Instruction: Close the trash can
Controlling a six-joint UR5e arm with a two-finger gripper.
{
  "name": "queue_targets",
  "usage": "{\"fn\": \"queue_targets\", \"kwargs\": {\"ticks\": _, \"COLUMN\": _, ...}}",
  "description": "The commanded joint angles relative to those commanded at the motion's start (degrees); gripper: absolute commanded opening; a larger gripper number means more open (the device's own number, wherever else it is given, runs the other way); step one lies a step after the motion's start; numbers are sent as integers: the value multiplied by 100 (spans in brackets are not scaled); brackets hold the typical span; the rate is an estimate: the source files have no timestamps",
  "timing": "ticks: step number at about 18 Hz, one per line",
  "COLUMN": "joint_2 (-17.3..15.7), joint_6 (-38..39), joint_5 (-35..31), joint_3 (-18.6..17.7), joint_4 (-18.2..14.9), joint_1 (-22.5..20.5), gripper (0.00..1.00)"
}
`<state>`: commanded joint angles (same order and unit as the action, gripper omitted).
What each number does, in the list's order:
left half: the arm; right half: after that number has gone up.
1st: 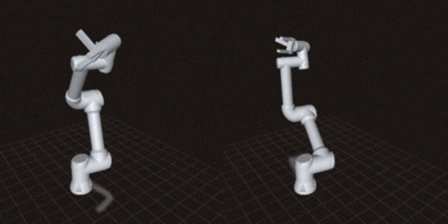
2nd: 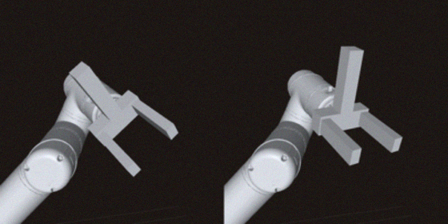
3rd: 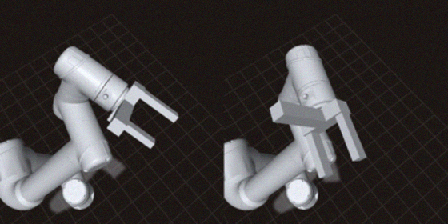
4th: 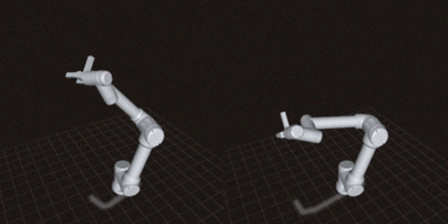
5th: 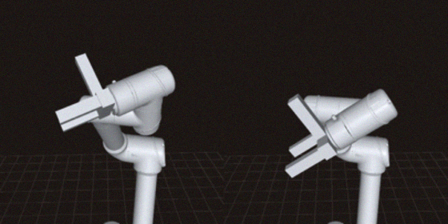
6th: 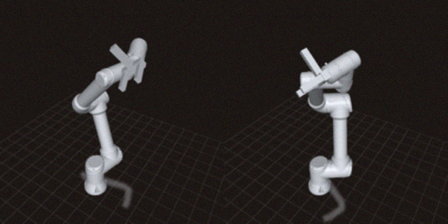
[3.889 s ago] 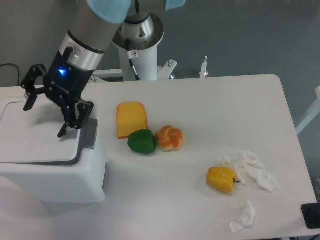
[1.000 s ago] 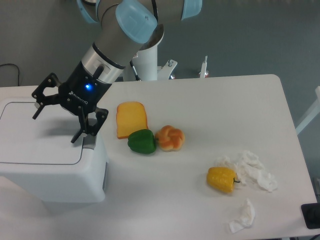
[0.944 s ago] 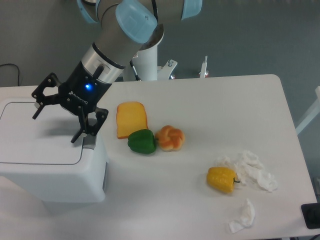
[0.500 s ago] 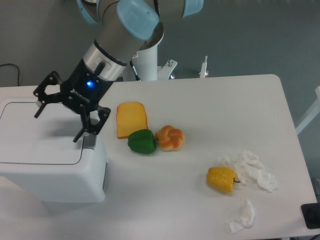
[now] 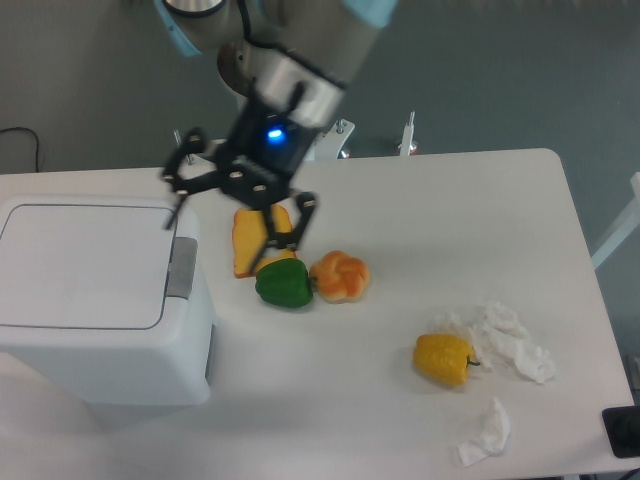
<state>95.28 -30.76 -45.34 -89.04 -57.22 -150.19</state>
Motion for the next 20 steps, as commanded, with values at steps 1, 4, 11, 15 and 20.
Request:
{"fn": "queue_targets", "kwargs": {"ticks": 1, "joint_2": 0, "joint_6": -87, "joint_5": -97, "joint_3": 36, "joint_4": 0, "joint_1": -150, "gripper": 100}}
{"fn": "queue_targets", "kwargs": {"ticks": 4, "joint_2": 26, "joint_6": -797, "joint_5": -150, "joint_3": 10, "joint_4": 0, "joint_1": -335, "gripper": 100}}
{"fn": "queue_targets", "kwargs": {"ticks": 11, "joint_2": -18, "joint_6": -1597, "joint_5": -168, "joint_3": 18, "joint_4": -17, "joint_1": -1231, "gripper": 100}}
{"fn": "queue_targets", "kwargs": {"ticks": 15, "joint_2": -158, "joint_6": -2415, "joint_5": -299, "joint_3": -113, "joint_4": -26, "joint_1": -1566, "gripper": 100}}
{"fn": "queue_targets", "kwargs": {"ticks": 20, "joint_2": -229, "joint_6": -2680, "joint_5": -485, "joint_3": -113, "joint_4": -79, "joint_1": -1750, "gripper": 100}}
